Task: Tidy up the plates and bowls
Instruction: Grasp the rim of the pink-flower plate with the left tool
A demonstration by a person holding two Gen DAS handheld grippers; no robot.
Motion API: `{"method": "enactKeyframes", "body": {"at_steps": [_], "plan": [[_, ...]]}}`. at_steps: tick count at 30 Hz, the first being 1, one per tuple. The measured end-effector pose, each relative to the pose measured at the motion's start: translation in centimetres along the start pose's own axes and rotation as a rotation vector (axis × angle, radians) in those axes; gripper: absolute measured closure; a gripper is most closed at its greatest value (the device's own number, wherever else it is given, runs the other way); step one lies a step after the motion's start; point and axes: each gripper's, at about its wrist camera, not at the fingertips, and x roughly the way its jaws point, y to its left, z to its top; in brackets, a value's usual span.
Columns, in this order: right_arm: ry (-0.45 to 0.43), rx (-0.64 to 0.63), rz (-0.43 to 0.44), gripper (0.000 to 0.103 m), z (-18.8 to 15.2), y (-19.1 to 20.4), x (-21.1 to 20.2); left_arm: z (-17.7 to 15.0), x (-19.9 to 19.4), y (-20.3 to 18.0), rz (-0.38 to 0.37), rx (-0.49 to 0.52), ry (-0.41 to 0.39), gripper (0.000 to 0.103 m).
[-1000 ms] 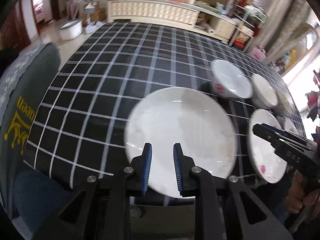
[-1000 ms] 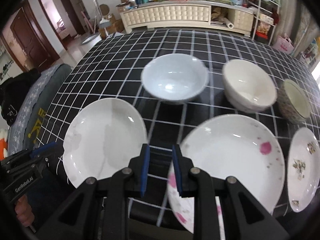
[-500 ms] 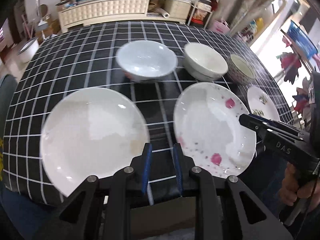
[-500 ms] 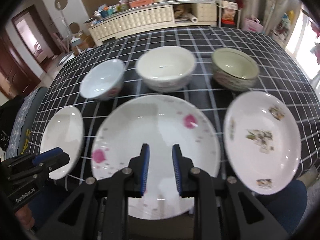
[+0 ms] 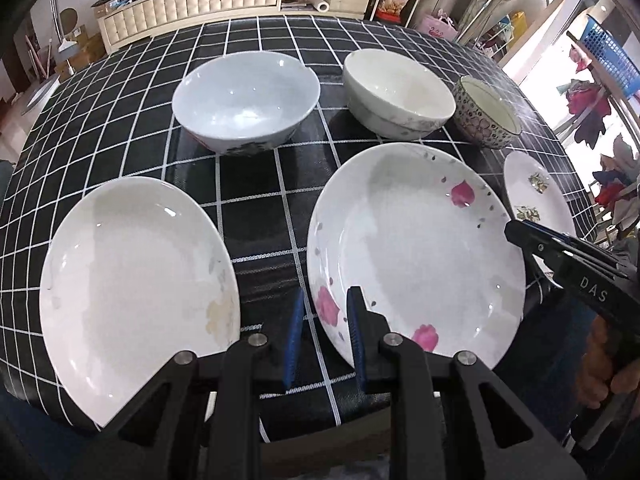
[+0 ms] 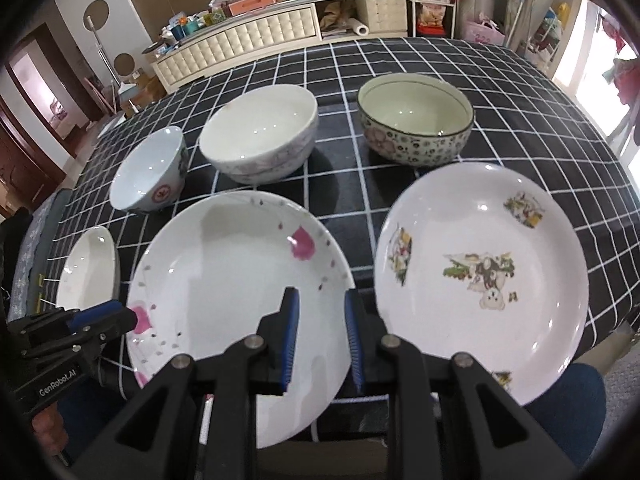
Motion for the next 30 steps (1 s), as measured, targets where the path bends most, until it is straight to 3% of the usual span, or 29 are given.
{"method": "enactKeyframes", "body": {"at_steps": [10,24,27,30], "plan": [[0.04,-0.017,-0.033,0.076,0.1,-0.7,1.7,0.6,1.7,0.2,0.01,0.002,0.02,0.083],[0.01,-0.113,-0.103,0.076,-0.1,0.6,2.0,0.8,3.3,-0.5,0.009,0.028,0.035,0.088],[0.025,-0.103,-0.124,0.076,0.1,0.8,2.1,0.7,3.2,-0.7,0.024,0.035,0.034,0.088],[0.044,-0.041,-0.092,0.079,0.1,0.3,2.0,0.7,2.8,-0.8,0.04,0.045,0.036,0.089]]}}
